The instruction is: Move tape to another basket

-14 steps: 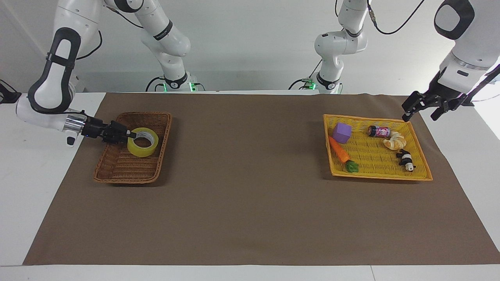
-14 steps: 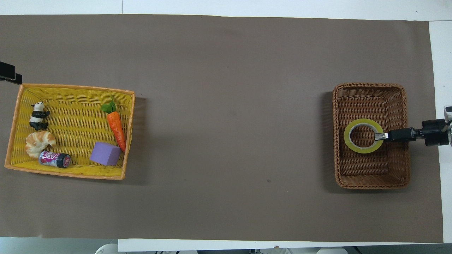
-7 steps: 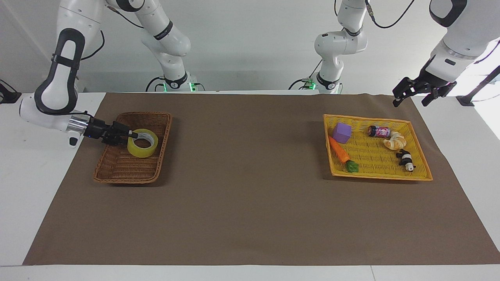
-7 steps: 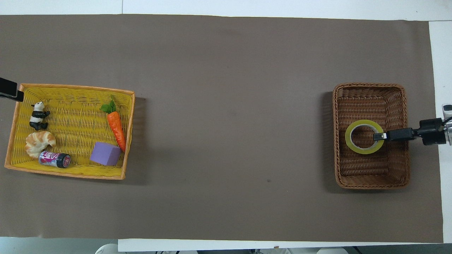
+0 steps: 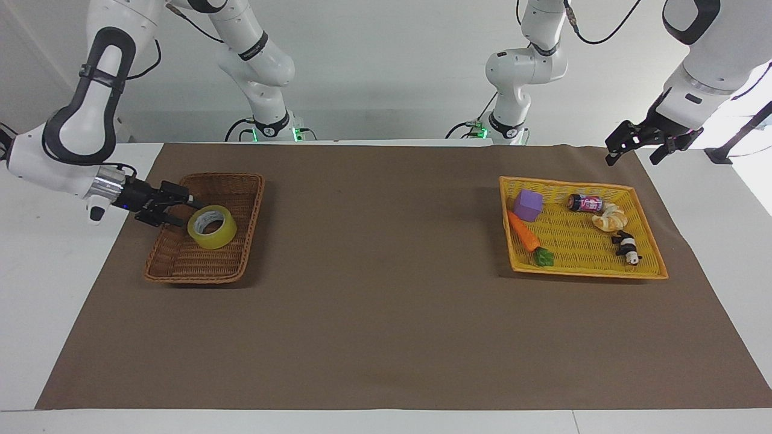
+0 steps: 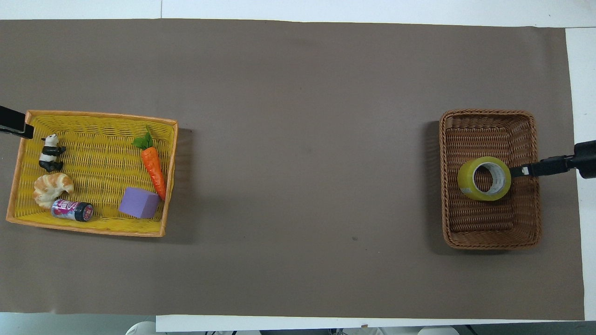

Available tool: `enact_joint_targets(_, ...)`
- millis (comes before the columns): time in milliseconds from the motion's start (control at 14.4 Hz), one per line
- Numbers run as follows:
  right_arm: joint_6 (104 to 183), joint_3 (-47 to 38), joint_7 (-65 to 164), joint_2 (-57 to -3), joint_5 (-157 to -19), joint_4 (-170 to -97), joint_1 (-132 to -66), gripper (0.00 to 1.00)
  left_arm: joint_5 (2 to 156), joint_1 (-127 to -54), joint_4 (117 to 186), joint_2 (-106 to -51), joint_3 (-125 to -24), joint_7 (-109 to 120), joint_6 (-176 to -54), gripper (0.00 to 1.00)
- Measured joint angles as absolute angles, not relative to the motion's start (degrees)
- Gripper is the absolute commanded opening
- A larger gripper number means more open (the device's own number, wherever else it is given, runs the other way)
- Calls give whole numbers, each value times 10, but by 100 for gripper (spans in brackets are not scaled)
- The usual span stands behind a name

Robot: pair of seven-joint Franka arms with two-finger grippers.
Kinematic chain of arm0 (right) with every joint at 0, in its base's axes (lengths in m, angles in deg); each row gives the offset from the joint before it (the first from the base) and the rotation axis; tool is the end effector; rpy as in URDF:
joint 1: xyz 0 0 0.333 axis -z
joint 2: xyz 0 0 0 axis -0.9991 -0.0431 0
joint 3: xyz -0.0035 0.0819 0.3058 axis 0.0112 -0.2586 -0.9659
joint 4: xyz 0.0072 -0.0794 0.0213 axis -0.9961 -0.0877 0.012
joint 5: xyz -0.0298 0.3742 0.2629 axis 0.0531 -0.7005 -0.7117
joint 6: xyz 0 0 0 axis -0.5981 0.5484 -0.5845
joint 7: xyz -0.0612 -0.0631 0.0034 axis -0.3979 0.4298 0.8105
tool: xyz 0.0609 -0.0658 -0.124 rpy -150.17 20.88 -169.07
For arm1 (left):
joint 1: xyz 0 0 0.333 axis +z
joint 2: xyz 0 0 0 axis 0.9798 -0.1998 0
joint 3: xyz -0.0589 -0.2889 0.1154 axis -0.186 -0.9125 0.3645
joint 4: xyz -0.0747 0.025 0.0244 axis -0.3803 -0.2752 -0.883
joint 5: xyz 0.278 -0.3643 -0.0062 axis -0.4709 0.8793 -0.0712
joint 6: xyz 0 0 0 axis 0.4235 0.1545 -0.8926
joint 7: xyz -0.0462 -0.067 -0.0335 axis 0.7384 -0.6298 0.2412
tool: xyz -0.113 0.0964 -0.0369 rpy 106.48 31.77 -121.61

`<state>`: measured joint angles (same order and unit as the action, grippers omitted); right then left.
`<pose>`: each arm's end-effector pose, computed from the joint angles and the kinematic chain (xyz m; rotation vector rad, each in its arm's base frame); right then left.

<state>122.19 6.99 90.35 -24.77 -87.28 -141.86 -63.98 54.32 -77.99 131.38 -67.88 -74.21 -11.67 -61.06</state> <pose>0.5494 -0.2099 0.3016 -2.4780 -0.2344 0.0520 0.6031 -0.0241 0.5866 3.1367 -0.1141 -0.1123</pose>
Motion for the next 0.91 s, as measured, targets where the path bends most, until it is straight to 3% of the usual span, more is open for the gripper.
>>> enact_joint_targets(279,1238,68,900,-210,-787,-1374,-673,100,543,-781,1315,-676,-741,-68,-611,100)
enact_joint_targets(557,1243,66,726,-177,-688,-1310,-742,100,543,-782,1319,-675,-746,-57,-610,100)
enact_joint_targets(905,1113,63,554,-152,-573,-1215,-813,100,543,-780,1319,-674,-739,-55,-610,100)
